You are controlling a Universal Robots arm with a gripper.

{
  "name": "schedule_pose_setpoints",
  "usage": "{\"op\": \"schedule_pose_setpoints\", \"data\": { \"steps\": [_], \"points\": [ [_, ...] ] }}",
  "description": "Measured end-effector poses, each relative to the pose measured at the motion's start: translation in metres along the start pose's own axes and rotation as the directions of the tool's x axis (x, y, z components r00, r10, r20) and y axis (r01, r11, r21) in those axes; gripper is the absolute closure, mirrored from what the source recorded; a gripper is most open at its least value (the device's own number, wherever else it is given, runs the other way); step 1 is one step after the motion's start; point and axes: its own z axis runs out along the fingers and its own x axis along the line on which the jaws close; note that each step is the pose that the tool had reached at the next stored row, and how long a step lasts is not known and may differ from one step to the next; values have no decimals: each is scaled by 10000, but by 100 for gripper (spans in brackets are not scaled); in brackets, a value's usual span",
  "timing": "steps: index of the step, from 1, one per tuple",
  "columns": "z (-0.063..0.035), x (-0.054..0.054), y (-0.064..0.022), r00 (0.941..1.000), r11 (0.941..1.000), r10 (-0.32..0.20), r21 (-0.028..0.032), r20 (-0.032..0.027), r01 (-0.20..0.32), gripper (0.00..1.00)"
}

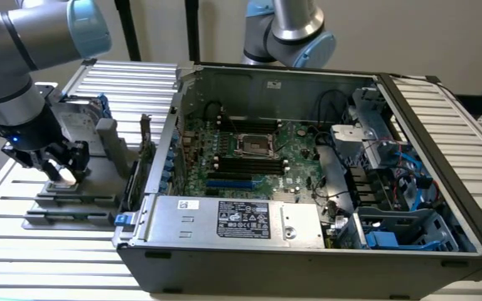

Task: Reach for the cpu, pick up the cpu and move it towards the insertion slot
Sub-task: 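Pick up the cpu and move it towards the insertion slot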

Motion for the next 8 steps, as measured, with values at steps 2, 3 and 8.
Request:
{"op": "schedule_pose_setpoints", "data": {
  "steps": [2,3,8],
  "points": [
    [-81,2,3,10000,10000,1,-12,-12,-1,46],
    [-127,2,5,10000,10000,2,-19,-11,-2,46],
    [-352,1,14,10000,10000,-5,-28,-13,5,46]
  ]
}}
